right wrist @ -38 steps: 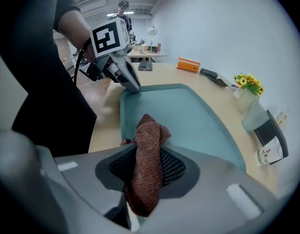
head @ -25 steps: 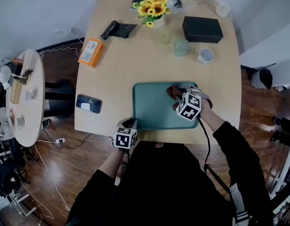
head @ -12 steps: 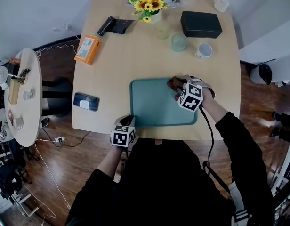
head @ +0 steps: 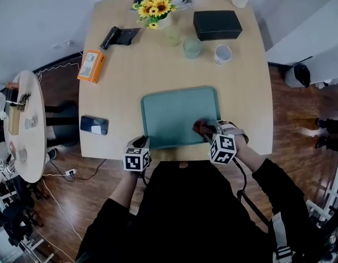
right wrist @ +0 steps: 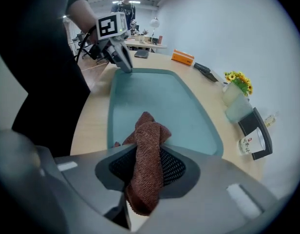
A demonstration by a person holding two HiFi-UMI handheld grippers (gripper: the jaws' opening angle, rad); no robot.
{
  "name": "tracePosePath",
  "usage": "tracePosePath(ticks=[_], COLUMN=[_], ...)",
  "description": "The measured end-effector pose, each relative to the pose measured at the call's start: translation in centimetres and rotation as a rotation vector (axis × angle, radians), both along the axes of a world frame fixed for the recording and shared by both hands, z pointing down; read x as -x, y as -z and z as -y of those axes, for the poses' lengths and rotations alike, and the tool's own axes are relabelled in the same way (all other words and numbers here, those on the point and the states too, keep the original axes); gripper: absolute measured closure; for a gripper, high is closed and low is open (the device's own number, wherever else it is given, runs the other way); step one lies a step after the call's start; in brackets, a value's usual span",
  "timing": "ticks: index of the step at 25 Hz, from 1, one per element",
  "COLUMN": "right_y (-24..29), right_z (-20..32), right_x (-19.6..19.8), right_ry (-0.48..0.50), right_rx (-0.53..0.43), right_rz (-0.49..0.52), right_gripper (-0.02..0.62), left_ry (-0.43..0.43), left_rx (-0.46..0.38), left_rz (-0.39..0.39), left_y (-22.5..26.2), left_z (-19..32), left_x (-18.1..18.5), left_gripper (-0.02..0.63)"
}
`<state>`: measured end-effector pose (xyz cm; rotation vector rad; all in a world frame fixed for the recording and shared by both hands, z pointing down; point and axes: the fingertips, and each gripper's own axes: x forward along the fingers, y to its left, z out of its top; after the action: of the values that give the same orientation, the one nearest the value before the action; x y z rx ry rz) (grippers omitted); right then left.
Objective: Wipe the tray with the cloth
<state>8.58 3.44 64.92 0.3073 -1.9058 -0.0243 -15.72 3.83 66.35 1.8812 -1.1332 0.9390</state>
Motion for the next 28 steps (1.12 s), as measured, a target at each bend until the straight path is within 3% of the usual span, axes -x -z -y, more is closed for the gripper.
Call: tracePosePath(ticks=[5, 11, 16, 28], right_y=[0.0, -0.1, -0.1, -0.2], right_z=[-3.5, -2.6, 0.7, 13.0], right_x=[-0.1, -0.3, -0.8, -3.0], right_ry=[0.029, 0.046, 0.034, 0.026], right_rx=[0.027, 0.047, 0.035, -0.097], right_rz=[0.023, 0.017, 0.005, -0.104], right_gripper=[0.484, 0.483, 0.483, 0.483], left_ry=[-0.009, -0.021, -0.022, -0.018], left_rx=[0.0, 0.001, -0.007, -0.003], left_rz=[0.011, 0.016, 0.012, 0.016], left_y=[0.1, 0.1, 0.4, 0.3], left_z=[-0.2, -0.2, 0.0, 0.0], left_x=[-0.3, -0.4, -0.6, -0.6], left_gripper=[0.569, 0.569, 0.569, 0.569])
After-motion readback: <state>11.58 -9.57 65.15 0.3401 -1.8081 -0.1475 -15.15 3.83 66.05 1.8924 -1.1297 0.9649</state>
